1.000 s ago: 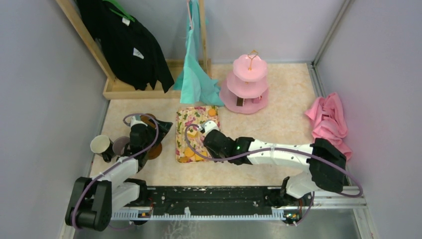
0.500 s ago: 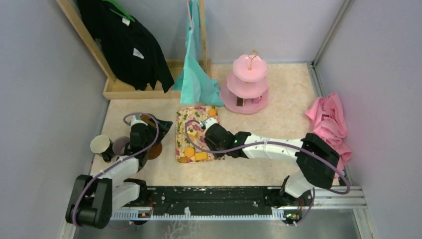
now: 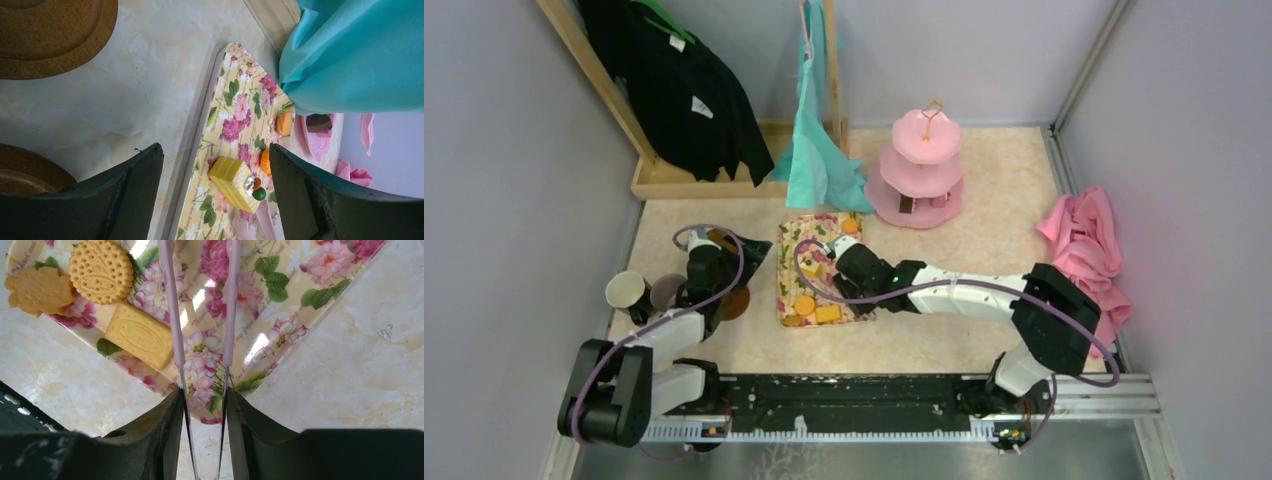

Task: Serve the afternoon tea
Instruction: Pick up the desert from the tray.

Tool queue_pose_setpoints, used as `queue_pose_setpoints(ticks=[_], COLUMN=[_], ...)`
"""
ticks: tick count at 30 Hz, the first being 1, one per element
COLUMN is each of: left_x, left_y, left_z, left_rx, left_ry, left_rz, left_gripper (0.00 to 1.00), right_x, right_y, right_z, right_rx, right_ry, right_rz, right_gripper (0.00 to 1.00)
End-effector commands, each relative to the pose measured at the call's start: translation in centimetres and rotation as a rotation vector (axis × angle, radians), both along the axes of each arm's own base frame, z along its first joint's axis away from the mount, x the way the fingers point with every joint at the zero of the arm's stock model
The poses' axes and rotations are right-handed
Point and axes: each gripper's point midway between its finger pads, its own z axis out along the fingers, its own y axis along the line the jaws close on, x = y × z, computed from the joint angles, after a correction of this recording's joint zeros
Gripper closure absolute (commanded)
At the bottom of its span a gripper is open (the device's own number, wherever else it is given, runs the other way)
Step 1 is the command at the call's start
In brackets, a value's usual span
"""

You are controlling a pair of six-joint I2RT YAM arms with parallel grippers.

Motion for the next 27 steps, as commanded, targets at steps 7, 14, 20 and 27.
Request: queue_pose_setpoints(ticks=[7,14,20,27], left_x=[1.1,1.2,1.3,1.5], left_y=[-0.1,0.0,0.0,0.0], left_z=[1.9,1.9,1.7,1.3], left_rx=[-0.029,-0.029,-0.034,-0.043], left_ry=[-0.065,-0.067,-0.065,-0.061], left_rz=[0.006,0.008,0.006,0.003], left_gripper=[0.18,0.18,0.18,0.19], right_x=[2.0,2.9,3.7,4.5], right_y=[2.7,3.3,3.5,4.1], right_z=[2.2,2.0,1.8,0.8], right_rx=[0.064,0.053,0.054,0.048], right_ry=[-0.042,-0.049,-0.047,-0.023], right_rz=[0.021,0.024,0.022,0.029], right_gripper=[0.64,0.64,0.64,0.64])
